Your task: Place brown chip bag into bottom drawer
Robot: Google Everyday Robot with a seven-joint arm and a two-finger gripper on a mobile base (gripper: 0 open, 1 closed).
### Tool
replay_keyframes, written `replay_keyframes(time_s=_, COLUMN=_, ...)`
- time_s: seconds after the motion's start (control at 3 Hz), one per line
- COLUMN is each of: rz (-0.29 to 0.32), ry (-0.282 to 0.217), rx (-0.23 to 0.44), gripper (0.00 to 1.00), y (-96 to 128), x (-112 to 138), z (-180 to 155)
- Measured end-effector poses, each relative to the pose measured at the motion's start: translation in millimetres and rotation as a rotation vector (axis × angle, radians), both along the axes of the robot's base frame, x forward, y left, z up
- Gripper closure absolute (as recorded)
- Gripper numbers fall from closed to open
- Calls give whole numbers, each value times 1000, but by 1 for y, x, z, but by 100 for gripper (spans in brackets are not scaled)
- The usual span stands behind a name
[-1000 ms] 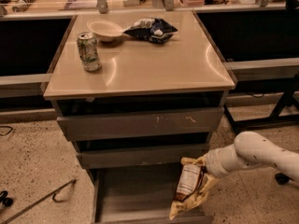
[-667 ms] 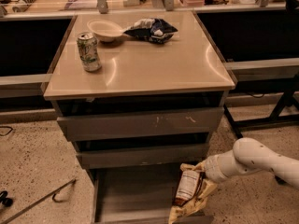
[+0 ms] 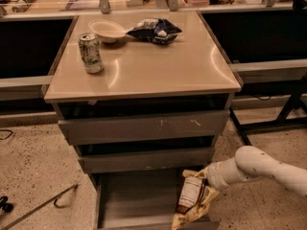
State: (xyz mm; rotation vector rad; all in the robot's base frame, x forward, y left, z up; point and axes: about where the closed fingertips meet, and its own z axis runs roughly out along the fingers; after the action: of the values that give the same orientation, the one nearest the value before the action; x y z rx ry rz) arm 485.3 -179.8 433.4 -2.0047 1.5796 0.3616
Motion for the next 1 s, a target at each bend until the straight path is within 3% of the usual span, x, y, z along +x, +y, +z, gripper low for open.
replay_keyframes(time_s=1.0, rz=132, ry=-84, rx=137, gripper=100, y=56, x=46, z=-119)
